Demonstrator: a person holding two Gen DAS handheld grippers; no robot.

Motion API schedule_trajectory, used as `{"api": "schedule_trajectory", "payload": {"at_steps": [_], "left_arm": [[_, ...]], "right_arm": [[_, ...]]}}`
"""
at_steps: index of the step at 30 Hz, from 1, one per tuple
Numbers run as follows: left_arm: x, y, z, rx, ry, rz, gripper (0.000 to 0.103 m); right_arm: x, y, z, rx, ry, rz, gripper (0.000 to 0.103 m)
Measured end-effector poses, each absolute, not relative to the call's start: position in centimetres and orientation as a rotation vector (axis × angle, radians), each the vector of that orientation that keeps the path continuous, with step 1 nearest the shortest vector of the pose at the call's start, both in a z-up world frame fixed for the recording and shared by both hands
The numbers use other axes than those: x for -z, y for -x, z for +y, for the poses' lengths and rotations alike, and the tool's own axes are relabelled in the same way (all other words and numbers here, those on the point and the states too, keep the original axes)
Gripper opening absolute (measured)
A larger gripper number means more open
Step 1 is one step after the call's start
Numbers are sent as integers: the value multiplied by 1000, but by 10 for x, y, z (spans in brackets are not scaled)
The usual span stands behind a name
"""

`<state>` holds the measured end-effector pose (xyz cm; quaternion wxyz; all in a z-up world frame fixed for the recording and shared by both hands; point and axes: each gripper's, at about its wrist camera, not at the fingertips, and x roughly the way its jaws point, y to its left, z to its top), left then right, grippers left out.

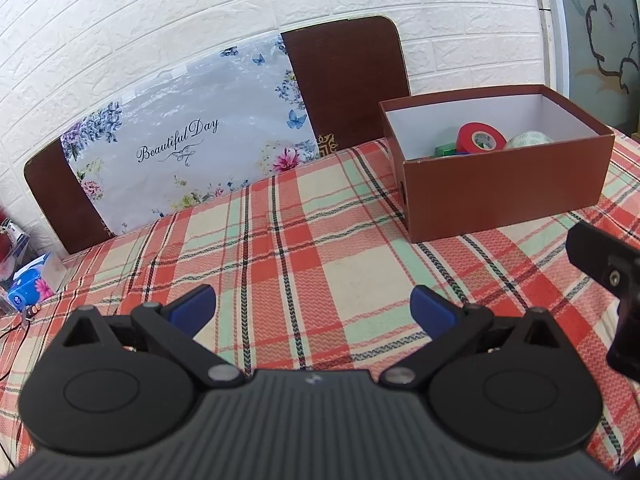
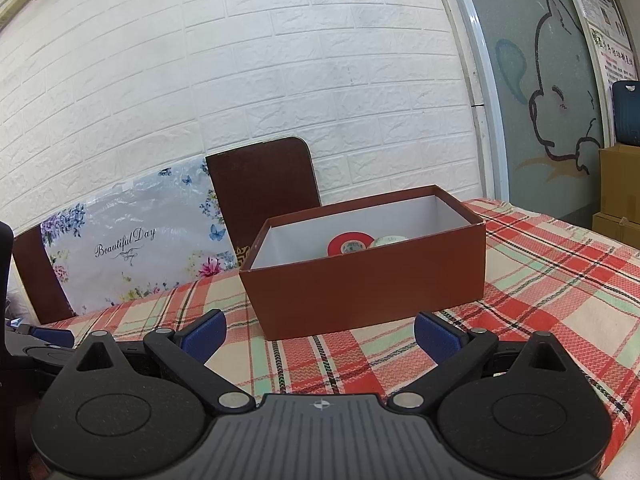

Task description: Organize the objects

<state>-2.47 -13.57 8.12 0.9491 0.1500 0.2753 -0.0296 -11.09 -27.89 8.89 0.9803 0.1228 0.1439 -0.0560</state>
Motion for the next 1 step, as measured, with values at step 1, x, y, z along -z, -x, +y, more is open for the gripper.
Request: {"api": "schedule_trajectory", "payload": {"at_steps": [1], "left_arm": [[-81,24,-135,66,-302,563,103]], "right_arm": [[-88,111,-278,112,-246,290,100]]}}
